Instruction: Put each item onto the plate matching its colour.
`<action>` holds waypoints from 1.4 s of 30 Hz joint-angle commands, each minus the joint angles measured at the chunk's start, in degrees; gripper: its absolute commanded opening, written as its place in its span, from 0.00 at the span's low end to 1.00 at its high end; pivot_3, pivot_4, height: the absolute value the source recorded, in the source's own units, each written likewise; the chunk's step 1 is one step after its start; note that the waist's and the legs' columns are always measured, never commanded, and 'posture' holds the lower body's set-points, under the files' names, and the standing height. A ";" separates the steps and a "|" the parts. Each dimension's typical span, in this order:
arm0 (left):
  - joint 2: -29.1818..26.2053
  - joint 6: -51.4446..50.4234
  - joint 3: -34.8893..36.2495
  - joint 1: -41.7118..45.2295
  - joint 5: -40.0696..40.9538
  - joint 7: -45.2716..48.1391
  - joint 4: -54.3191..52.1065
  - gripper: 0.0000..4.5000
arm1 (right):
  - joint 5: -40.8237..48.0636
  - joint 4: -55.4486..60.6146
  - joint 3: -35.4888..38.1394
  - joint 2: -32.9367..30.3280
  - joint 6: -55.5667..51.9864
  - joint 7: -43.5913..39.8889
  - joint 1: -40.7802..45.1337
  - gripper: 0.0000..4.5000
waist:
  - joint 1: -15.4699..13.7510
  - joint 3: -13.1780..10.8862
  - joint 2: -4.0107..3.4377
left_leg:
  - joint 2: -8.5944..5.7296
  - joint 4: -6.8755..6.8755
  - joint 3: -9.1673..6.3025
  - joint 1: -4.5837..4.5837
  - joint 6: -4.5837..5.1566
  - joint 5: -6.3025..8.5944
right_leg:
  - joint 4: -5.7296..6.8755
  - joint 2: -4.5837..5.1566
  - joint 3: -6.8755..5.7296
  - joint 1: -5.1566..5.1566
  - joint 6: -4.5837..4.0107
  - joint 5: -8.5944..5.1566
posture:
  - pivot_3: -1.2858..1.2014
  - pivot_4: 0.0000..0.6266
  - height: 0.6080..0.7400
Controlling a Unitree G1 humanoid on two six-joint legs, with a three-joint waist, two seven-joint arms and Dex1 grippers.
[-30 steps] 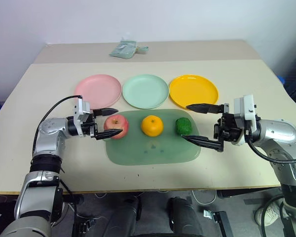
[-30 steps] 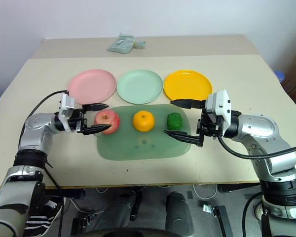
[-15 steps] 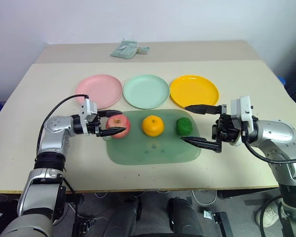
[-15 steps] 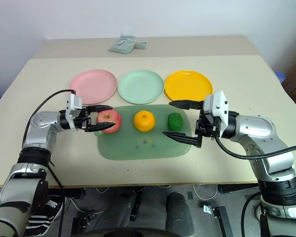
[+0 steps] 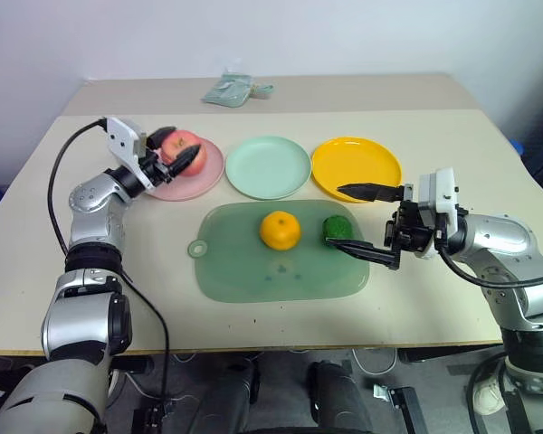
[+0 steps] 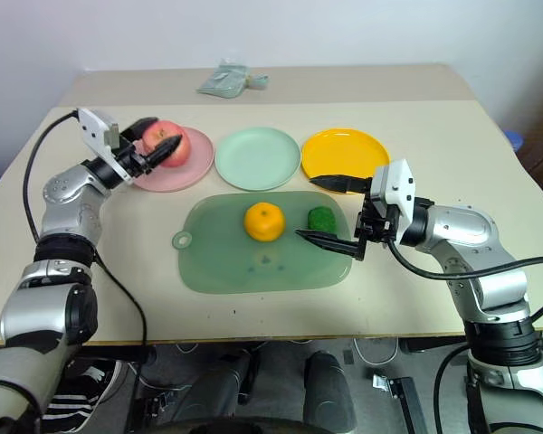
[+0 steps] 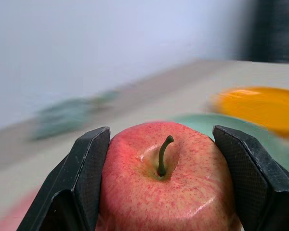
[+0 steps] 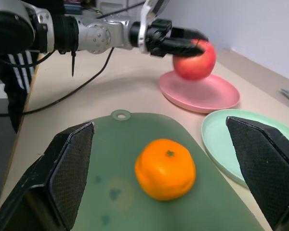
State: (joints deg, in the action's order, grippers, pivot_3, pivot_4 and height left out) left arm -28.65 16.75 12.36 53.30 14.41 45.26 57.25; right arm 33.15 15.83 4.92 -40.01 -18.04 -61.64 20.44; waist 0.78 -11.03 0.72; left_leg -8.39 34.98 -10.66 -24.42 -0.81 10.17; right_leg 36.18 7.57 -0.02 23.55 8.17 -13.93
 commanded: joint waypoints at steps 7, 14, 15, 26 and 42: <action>2.15 1.42 1.02 6.98 -4.49 -21.29 11.79 0.65 | -3.44 -1.91 0.14 3.01 3.73 3.60 4.37 1.00 | -0.22 -0.02 0.04 | -0.01 0.05 -0.02 -0.02 0.00 -0.01 | 0.02 -0.03 -0.01 -0.02 0.05 0.04 | 0.52 0.24 1.00; 2.44 3.23 0.06 7.16 -6.83 -21.52 13.06 0.99 | -4.12 -1.25 0.55 2.52 3.39 4.19 3.69 1.00 | 0.02 -0.02 0.04 | -0.05 0.06 -0.02 -0.02 0.01 -0.01 | 0.03 -0.02 -0.01 -0.03 0.09 0.07 | 0.52 0.24 1.00; 2.51 3.86 0.44 7.26 -6.39 -20.12 12.71 0.99 | -4.06 -1.13 0.68 2.49 3.24 4.31 3.66 1.00 | 0.05 -0.02 0.04 | -0.04 0.07 -0.01 -0.01 0.01 -0.01 | 0.03 -0.02 -0.01 -0.02 0.09 0.07 | 0.52 0.24 1.00; 4.25 -0.33 -0.17 2.01 5.67 23.54 -3.18 0.99 | -5.49 -1.79 -0.24 1.86 3.29 3.55 3.45 1.00 | 0.11 -0.01 0.03 | -0.04 0.11 0.03 -0.02 0.01 -0.01 | 0.01 0.00 -0.01 -0.06 0.07 0.09 | 0.52 0.24 1.00; -0.29 -25.48 -6.15 -11.16 12.56 42.69 -28.98 0.99 | -9.69 -3.92 -1.74 1.23 3.93 3.76 2.58 1.00 | -0.12 0.00 0.00 | 0.08 0.10 -0.03 0.01 0.00 0.00 | 0.03 -0.14 0.06 -0.04 -0.03 0.12 | 0.52 0.24 1.00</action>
State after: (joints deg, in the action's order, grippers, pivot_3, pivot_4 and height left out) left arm -28.19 -7.92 6.15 42.15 25.72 88.10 30.62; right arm 22.84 10.50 2.40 -38.73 -14.76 -58.18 22.57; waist 0.66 -11.04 0.72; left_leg -8.31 35.08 -10.68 -24.40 -0.81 10.17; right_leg 36.20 7.43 0.04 23.51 8.15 -13.81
